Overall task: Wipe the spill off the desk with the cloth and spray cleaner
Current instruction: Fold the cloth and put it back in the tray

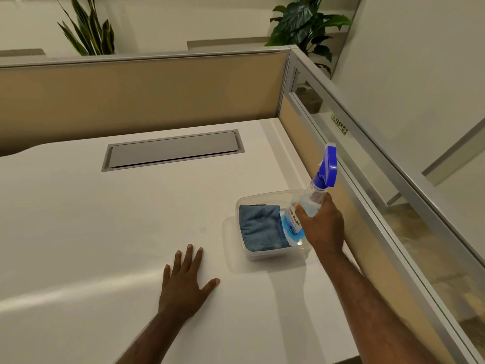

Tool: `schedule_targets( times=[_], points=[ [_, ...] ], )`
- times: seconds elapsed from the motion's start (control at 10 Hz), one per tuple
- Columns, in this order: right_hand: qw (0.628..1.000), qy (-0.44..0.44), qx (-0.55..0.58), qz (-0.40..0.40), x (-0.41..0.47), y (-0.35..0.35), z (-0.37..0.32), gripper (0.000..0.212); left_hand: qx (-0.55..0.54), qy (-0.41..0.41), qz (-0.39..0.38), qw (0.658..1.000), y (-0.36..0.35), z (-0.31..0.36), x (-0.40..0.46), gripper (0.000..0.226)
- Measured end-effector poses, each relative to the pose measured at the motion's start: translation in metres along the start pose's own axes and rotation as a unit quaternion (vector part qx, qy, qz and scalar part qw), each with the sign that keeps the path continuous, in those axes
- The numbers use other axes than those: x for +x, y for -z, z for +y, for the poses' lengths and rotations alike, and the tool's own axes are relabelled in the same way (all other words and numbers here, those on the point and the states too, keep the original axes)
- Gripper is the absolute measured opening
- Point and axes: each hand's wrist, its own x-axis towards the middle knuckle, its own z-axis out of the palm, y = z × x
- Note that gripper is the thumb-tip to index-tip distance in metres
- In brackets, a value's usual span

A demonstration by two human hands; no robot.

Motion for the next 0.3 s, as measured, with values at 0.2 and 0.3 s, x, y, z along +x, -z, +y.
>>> schedule_targets(
  times=[0.2,0.3],
  points=[
    [0.999,-0.012,-0.011,-0.044,0.0064,0.0019,-0.0029,0.059,0.007,0.008,-0.015,1.000,0.0054,0.0024,-0.0006,0.091],
    [0.999,-0.011,0.011,-0.041,-0.0002,0.0070,-0.0053,0.070,0.005,0.007,-0.022,1.000,0.0092,0.0061,0.0013,0.091]
  ],
)
